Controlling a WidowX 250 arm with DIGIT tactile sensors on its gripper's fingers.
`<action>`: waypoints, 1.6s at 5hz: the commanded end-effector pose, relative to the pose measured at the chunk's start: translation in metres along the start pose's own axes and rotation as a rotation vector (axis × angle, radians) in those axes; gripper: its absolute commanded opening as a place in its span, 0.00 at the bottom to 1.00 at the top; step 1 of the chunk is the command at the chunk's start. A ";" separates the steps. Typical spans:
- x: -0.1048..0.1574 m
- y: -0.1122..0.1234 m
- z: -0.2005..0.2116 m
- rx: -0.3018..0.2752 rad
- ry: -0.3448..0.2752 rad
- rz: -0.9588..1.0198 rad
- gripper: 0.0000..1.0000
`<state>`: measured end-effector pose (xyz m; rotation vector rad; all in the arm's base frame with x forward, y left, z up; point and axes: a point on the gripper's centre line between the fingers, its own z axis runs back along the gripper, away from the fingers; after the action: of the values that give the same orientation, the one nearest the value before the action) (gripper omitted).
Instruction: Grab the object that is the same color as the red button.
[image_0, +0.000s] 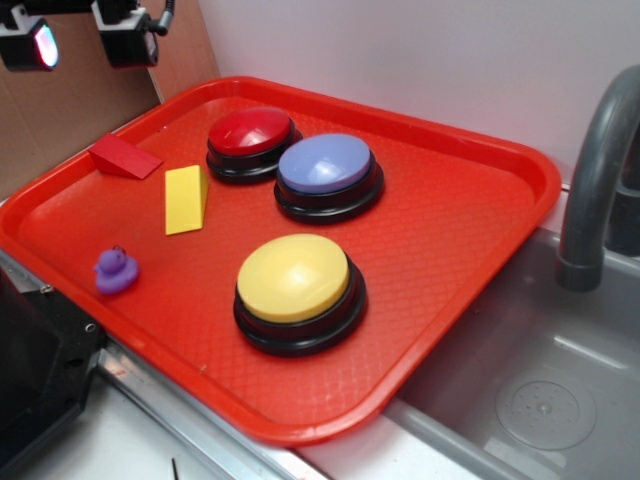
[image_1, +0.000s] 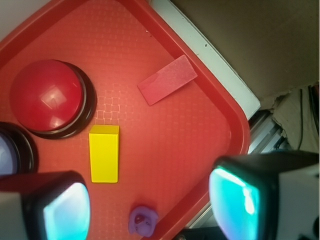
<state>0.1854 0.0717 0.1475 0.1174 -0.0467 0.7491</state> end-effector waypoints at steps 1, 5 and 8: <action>0.030 0.021 -0.023 -0.054 -0.082 0.496 1.00; 0.058 0.031 -0.092 -0.041 -0.176 0.756 1.00; 0.066 0.043 -0.121 0.035 -0.159 0.777 1.00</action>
<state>0.2090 0.1548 0.0233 0.2043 -0.1901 1.4919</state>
